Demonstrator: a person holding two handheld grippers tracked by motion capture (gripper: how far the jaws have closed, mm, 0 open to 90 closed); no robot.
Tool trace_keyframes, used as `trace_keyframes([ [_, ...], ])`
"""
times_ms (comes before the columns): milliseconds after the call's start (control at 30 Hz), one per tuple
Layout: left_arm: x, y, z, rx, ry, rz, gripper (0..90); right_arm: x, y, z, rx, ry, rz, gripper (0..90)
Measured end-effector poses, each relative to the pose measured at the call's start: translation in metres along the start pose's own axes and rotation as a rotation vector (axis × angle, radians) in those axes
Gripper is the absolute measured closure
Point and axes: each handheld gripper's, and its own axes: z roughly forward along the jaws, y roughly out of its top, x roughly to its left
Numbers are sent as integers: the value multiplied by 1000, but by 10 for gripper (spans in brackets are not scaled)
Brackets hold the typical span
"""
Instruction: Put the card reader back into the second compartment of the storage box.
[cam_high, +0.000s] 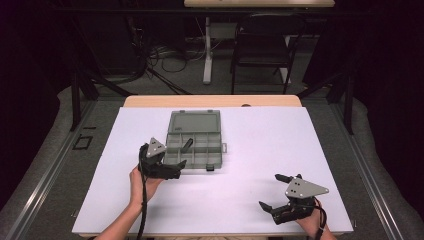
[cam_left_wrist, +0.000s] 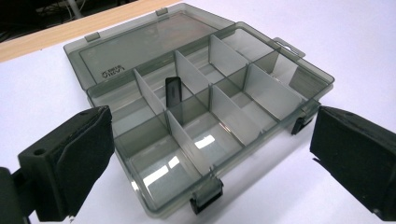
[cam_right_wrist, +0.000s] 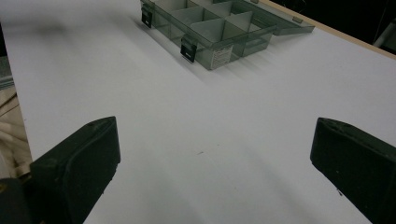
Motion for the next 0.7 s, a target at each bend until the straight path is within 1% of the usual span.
trace_keyframes([
  [167,-2,-7,-6,-4,3,14,0,0,0,0,1,-1,2,11],
  [433,-3,-17,-18,-16,4,4,0,0,0,-2,1,-3,2,11],
  [500,-4,-20,-21,-16,2,4,0,0,0,-2,2,-3,1,11],
  [700,-4,-28,-26,-10,13,6,0,1,0,-1,0,3,-2,10],
])
